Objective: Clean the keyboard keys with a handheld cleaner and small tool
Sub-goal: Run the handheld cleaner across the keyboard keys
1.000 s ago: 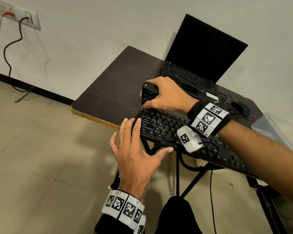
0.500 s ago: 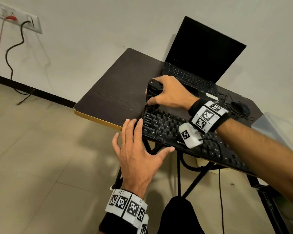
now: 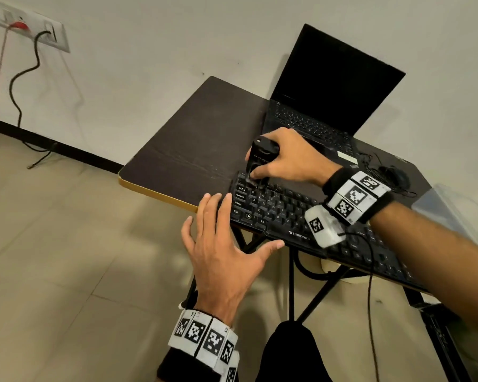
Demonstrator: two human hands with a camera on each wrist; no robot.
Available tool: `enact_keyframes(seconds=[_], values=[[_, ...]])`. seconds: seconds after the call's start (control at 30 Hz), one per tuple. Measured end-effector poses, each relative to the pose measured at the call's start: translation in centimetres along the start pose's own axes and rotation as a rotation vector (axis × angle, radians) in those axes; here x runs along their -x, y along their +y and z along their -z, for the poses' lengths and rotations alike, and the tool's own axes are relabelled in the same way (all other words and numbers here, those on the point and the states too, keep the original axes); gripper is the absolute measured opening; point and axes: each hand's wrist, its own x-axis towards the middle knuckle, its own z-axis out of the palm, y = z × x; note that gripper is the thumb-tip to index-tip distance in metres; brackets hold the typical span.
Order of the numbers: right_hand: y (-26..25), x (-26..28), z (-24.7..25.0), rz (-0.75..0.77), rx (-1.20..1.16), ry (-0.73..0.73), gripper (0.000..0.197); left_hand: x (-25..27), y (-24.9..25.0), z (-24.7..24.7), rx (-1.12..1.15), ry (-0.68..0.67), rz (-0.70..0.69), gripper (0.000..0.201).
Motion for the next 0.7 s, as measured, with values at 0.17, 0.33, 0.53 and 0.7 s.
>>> enact_keyframes(seconds=[0.17, 0.33, 0.53, 0.7], values=[[-0.7, 0.4, -0.1, 0.064, -0.025, -0.076, 0.025, 0.0, -0.1, 0.0, 0.010, 0.018, -0.005, 0.117], [-0.2, -0.6, -0.3, 0.036, -0.006, 0.013, 0.025, 0.0, -0.1, 0.0, 0.001, 0.021, -0.007, 0.115], [-1.0, -1.3, -0.6, 0.075, 0.010, -0.036, 0.026, -0.1, -0.2, 0.1, -0.019, 0.016, -0.010, 0.115], [-0.2, -1.3, -0.3, 0.006, -0.012, 0.002, 0.025, -0.2, -0.1, 0.2, -0.041, 0.006, -0.013, 0.115]])
